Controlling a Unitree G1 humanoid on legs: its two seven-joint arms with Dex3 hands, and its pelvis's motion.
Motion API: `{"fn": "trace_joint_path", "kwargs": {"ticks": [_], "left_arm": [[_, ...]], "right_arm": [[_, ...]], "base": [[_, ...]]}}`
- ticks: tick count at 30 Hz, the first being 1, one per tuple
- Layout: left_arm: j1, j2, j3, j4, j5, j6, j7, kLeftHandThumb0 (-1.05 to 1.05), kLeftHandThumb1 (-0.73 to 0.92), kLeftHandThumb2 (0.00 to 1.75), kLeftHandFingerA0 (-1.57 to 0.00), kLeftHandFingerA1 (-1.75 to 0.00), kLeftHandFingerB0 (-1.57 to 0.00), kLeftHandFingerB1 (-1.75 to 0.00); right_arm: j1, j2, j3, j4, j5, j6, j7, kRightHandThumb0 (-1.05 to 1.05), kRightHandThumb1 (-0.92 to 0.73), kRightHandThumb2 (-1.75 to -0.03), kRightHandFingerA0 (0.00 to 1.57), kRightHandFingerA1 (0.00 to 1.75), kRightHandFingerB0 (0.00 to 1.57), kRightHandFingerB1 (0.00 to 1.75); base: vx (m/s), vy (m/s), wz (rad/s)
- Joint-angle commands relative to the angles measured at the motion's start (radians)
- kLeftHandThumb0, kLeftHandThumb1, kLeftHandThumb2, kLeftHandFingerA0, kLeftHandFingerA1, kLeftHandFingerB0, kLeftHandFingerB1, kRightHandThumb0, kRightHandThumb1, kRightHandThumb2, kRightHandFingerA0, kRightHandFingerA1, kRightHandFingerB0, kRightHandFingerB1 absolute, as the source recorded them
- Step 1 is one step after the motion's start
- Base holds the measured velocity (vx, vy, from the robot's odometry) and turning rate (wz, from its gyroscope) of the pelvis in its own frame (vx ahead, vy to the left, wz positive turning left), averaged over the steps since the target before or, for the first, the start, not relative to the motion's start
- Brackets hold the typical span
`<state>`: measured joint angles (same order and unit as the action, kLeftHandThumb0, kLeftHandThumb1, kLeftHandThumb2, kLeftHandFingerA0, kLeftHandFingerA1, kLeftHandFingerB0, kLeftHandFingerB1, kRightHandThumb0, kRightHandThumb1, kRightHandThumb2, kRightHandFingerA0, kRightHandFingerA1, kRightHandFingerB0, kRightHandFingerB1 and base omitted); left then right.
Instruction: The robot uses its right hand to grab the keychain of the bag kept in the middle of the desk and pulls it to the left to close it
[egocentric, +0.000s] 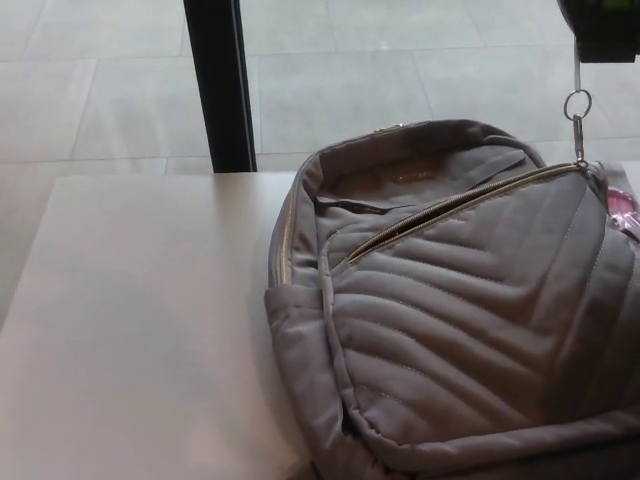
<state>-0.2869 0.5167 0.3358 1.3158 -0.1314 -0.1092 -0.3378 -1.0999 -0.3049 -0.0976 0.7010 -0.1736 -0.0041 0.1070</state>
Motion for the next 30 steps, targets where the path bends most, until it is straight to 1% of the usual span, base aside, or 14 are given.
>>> {"fn": "trace_joint_path", "kwargs": {"ticks": [1, 2, 3, 4, 6, 7, 9, 10, 11, 15, 16, 22, 23, 30], "left_arm": [[0.416, 0.054, 0.145, -1.393, 0.177, -0.051, 0.101, -0.75, 0.71, 0.56, 0.00, -0.91, 0.00, -1.01], [0.440, 0.085, 0.069, -1.205, 0.263, -0.068, 0.129, -0.62, 0.36, 1.01, -0.21, -0.82, -0.10, -0.74], [0.441, 0.095, 0.038, -1.113, 0.284, -0.103, 0.144, -0.62, 0.36, 1.01, -0.21, -0.82, -0.10, -0.74], [0.419, 0.113, -0.001, -1.009, 0.288, -0.114, 0.138, -0.75, 0.63, 0.45, -0.25, -1.60, -0.17, -1.45], [0.337, 0.169, -0.140, -0.675, 0.335, -0.146, 0.135, -0.73, 0.52, 0.64, -0.56, -1.45, -0.41, -1.39], [0.305, 0.181, -0.185, -0.584, 0.341, -0.129, 0.103, -0.77, 0.38, 0.92, -0.77, -1.15, -0.65, -1.05], [0.264, 0.188, -0.242, -0.463, 0.335, -0.101, 0.049, -0.73, 0.36, 0.91, -0.78, -1.11, -0.66, -1.00], [0.250, 0.186, -0.264, -0.425, 0.330, -0.080, 0.031, -0.73, 0.51, 0.60, -0.64, -1.26, -0.64, -1.09], [0.236, 0.186, -0.289, -0.351, 0.332, -0.111, 0.019, -0.81, 0.40, 0.96, -0.85, -1.09, -0.73, -1.00], [0.205, 0.173, -0.386, -0.238, 0.354, -0.077, 0.023, -0.72, 0.38, 0.90, -0.81, -0.97, -0.71, -0.92], [0.202, 0.166, -0.395, -0.216, 0.347, -0.079, 0.024, -0.68, 0.52, 0.56, -0.82, -1.03, -0.70, -0.96], [0.188, 0.136, -0.429, -0.131, 0.298, -0.093, 0.040, -0.68, 0.53, 0.62, -0.72, -1.09, -0.74, -0.94], [0.198, 0.128, -0.425, -0.118, 0.285, -0.101, 0.042, -0.67, 0.39, 0.93, -0.80, -1.00, -0.77, -0.90], [0.223, 0.120, -0.444, -0.070, 0.297, -0.114, 0.068, -0.60, 0.50, 0.67, -0.82, -1.02, -0.86, -0.89]], "right_arm": [[-0.085, 0.164, 0.055, -0.069, 0.017, 0.048, -0.084, -0.20, -0.41, -1.34, 1.02, 1.67, 0.85, 1.54], [-0.057, 0.209, 0.066, -0.085, 0.022, 0.062, -0.097, -0.21, -0.46, -1.26, 0.99, 1.70, 0.81, 1.54], [-0.041, 0.226, 0.079, -0.095, 0.011, 0.066, -0.106, -0.21, -0.46, -1.26, 0.99, 1.70, 0.81, 1.54], [-0.021, 0.255, 0.077, -0.106, 0.023, 0.076, -0.111, -0.24, -0.51, -1.15, 1.22, 1.39, 0.96, 1.23], [0.056, 0.348, 0.086, -0.142, 0.057, 0.104, -0.118, -0.14, -0.48, -1.25, 0.92, 1.75, 0.78, 1.60], [0.084, 0.382, 0.093, -0.147, 0.063, 0.112, -0.121, -0.11, -0.40, -1.34, 0.93, 1.75, 0.80, 1.59], [0.127, 0.419, 0.127, -0.138, 0.030, 0.104, -0.130, -0.12, -0.41, -1.34, 0.94, 1.75, 0.80, 1.60], [0.154, 0.442, 0.135, -0.130, 0.028, 0.084, -0.134, -0.12, -0.41, -1.34, 0.94, 1.75, 0.80, 1.61], [0.178, 0.465, 0.144, -0.115, 0.027, 0.059, -0.135, -0.14, -0.42, -1.33, 0.96, 1.75, 0.81, 1.60], [0.209, 0.513, 0.171, -0.118, -0.003, 0.082, -0.153, -0.12, -0.42, -1.43, 0.98, 1.75, 0.80, 1.58], [0.209, 0.519, 0.168, -0.106, 0.000, 0.069, -0.153, -0.15, -0.41, -1.45, 1.00, 1.75, 0.84, 1.58], [0.201, 0.582, 0.140, -0.089, 0.016, 0.103, -0.197, -0.16, -0.44, -1.47, 1.07, 1.75, 0.88, 1.56], [0.197, 0.602, 0.143, -0.095, 0.013, 0.135, -0.213, -0.18, -0.49, -1.28, 1.03, 1.75, 0.80, 1.59], [0.220, 0.648, 0.191, -0.068, 0.023, 0.128, -0.250, -0.15, -0.46, -1.34, 0.98, 1.75, 0.80, 1.63]], "base": [[0.00, 0.000, 0.00], [0.00, 0.000, 0.00], [0.00, 0.000, 0.00], [0.00, 0.000, 0.00], [0.00, 0.000, 0.00], [0.00, 0.000, 0.00], [0.00, 0.000, 0.00], [0.00, 0.000, 0.00], [0.00, 0.000, 0.00], [0.00, 0.000, 0.00], [0.00, 0.000, 0.00], [0.00, 0.000, 0.00], [0.00, 0.000, 0.00], [0.00, 0.000, 0.01]]}}
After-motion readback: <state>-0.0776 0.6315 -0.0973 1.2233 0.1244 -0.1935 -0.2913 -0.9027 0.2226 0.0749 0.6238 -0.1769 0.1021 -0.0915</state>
